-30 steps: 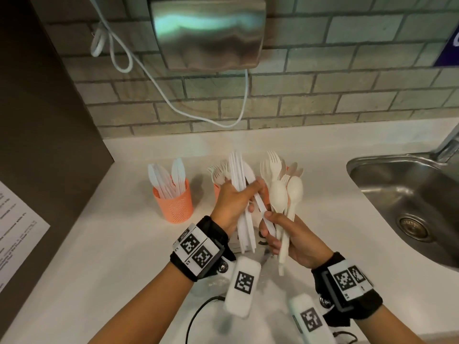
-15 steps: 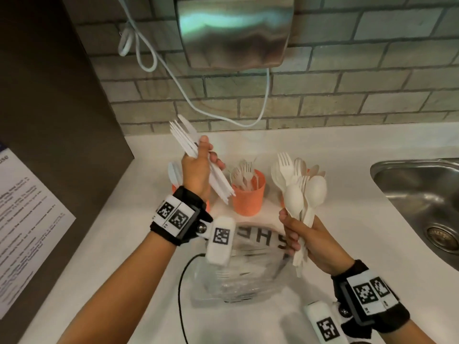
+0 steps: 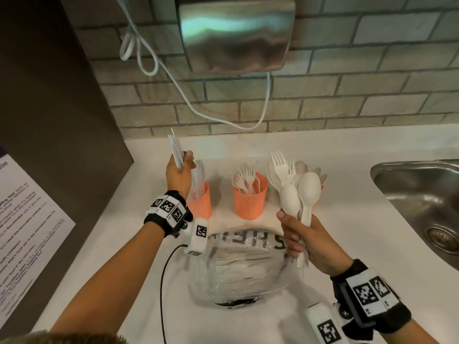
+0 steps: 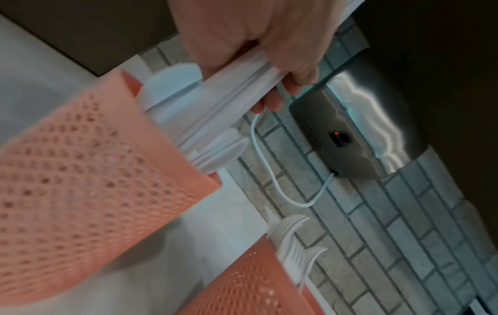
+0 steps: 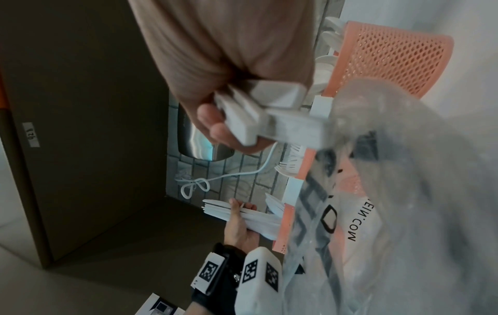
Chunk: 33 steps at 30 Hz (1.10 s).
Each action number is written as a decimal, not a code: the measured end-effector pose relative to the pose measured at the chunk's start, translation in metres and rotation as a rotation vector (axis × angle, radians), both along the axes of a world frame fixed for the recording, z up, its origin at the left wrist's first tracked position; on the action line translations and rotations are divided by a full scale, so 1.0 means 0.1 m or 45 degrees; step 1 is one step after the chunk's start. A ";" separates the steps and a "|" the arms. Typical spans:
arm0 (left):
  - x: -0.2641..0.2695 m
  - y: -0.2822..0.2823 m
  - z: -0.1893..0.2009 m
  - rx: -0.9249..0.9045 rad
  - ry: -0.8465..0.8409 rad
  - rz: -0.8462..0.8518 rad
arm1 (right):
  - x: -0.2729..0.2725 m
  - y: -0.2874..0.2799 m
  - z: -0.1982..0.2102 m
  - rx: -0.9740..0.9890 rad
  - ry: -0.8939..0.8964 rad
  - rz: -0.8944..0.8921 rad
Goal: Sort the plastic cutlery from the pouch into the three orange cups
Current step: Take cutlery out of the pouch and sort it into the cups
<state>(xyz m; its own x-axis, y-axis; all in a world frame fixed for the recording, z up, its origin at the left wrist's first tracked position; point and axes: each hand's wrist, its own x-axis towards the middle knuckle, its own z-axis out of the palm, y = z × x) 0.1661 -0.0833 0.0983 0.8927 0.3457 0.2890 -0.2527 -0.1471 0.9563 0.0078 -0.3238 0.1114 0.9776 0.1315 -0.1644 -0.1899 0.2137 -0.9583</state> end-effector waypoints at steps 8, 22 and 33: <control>-0.04 0.14 -0.21 0.184 0.099 -0.086 | -0.01 -0.02 -0.04 -0.020 0.006 -0.026; -0.13 0.20 -0.17 1.621 0.161 -0.141 | 0.03 0.12 -0.03 0.032 -0.009 0.042; -0.58 -0.09 0.48 0.715 0.017 -0.291 | 0.05 0.20 -0.01 0.214 0.023 0.121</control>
